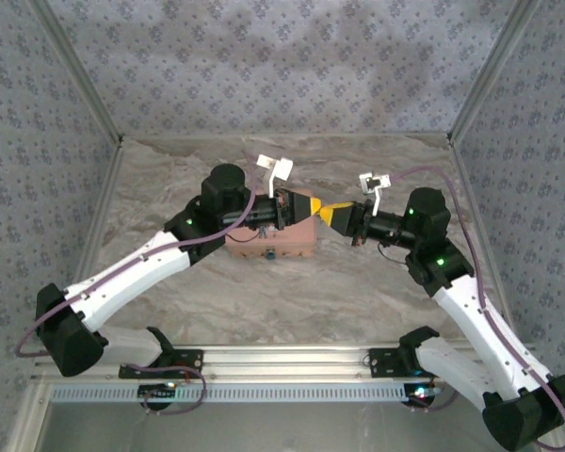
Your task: Unlock the padlock with the key
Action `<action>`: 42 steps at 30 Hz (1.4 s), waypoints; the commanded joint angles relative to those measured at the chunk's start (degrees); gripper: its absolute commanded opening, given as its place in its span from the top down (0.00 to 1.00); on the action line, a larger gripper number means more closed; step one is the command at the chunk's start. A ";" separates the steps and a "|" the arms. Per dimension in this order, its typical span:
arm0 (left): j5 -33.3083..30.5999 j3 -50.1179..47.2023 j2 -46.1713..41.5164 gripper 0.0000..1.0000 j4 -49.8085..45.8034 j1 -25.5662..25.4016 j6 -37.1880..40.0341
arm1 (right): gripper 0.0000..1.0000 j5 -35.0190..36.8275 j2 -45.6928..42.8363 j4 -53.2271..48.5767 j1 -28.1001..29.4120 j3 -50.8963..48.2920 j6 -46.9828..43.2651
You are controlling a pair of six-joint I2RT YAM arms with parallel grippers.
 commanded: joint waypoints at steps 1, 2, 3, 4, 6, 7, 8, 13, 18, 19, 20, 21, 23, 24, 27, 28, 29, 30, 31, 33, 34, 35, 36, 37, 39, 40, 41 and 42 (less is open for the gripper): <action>0.57 -0.46 -1.55 1.00 1.95 -0.36 -0.27 | 1.00 -1.59 -0.38 1.46 0.13 -0.04 -0.62; 0.47 -0.46 -1.55 1.00 2.03 -0.37 -0.25 | 1.00 -1.53 -0.47 1.17 0.29 0.01 -0.90; 0.47 -0.47 -1.55 1.00 2.12 -0.37 -0.28 | 1.00 -1.34 -0.53 0.74 0.39 0.08 -1.45; 0.37 -0.46 -1.57 1.00 2.12 -0.38 -0.27 | 1.00 -0.91 -0.55 -0.01 0.64 0.23 -2.07; 0.03 -0.42 -1.60 1.00 2.03 -0.34 -0.25 | 1.00 0.16 -0.80 -1.99 1.19 0.82 -4.04; -0.11 -0.34 -1.55 1.00 1.91 -0.38 -0.27 | 1.00 1.70 -0.87 -3.81 1.55 1.33 -5.52; -0.86 -0.06 -1.61 0.91 1.09 -0.40 -0.19 | 1.00 3.94 -0.89 -6.38 2.18 2.03 -7.55; -8.53 1.21 -2.00 0.52 -5.68 -0.30 -1.08 | 1.00 17.66 -1.50 -14.89 4.76 4.70 -15.97; -14.46 2.57 -2.26 0.45 -11.90 -0.28 -4.68 | 1.00 37.14 -1.61 -18.11 10.60 5.70 -22.49; -14.77 2.52 -2.25 0.43 -12.09 -0.27 -5.64 | 1.00 40.52 -1.50 -18.15 11.90 5.68 -23.82; -14.95 2.59 -2.07 0.41 -12.37 -0.22 -6.97 | 1.00 44.10 -1.38 -18.22 13.34 5.71 -24.82; -14.71 2.78 -1.66 0.41 -12.68 -0.23 -8.20 | 1.00 47.25 -1.18 -17.91 14.80 5.53 -25.94; -14.26 3.22 -0.98 0.41 -13.43 -0.28 -10.36 | 1.00 52.49 -0.89 -17.30 17.49 5.29 -27.86; -14.00 3.51 -0.67 0.41 -13.55 -0.31 -11.58 | 1.00 55.26 -0.68 -16.94 18.83 5.07 -28.99; -13.64 4.21 0.14 0.42 -13.69 -0.31 -14.68 | 1.00 61.56 -0.12 -16.08 22.23 4.63 -32.09; -13.34 4.49 0.35 0.42 -13.85 -0.30 -15.57 | 1.00 62.43 0.03 -15.80 22.97 4.61 -32.77; -12.93 4.83 0.73 0.43 -14.02 -0.28 -16.68 | 1.00 63.10 0.30 -15.68 23.65 4.68 -33.32; -12.18 5.23 1.30 0.45 -13.92 -0.24 -17.40 | 1.00 63.50 0.63 -15.72 24.19 4.91 -33.79; -11.44 5.59 1.79 0.46 -13.79 -0.24 -18.03 | 1.00 63.70 0.98 -15.73 24.62 5.06 -34.06; -10.24 6.34 2.91 0.48 -13.85 -0.28 -19.40 | 1.00 63.64 1.15 -15.22 25.31 5.11 -34.48; -9.88 6.70 3.26 0.48 -14.04 -0.31 -19.65 | 1.00 63.39 1.18 -15.02 25.57 5.06 -34.57; -9.56 7.01 3.67 0.49 -14.05 -0.26 -19.78 | 1.00 63.34 1.21 -14.71 25.83 5.05 -34.66; -9.19 7.38 4.02 0.50 -14.14 -0.27 -19.95 | 1.00 63.33 1.30 -14.43 26.13 5.03 -34.87; -8.95 7.49 4.31 0.51 -14.14 -0.33 -20.11 | 1.00 63.46 1.36 -14.36 26.33 5.12 -35.03; -8.55 7.89 4.83 0.54 -14.07 -0.43 -20.48 | 1.00 63.77 1.57 -14.19 26.87 5.21 -35.39; -8.44 8.03 5.00 0.55 -14.11 -0.44 -20.72 | 1.00 63.78 1.67 -14.06 27.14 5.23 -35.57; -8.36 8.11 5.27 0.55 -14.13 -0.44 -20.92 | 1.00 63.71 1.77 -13.80 27.32 5.19 -35.80; -8.16 8.15 5.43 0.56 -14.07 -0.42 -21.14 | 1.00 63.69 1.87 -13.70 27.70 5.24 -36.01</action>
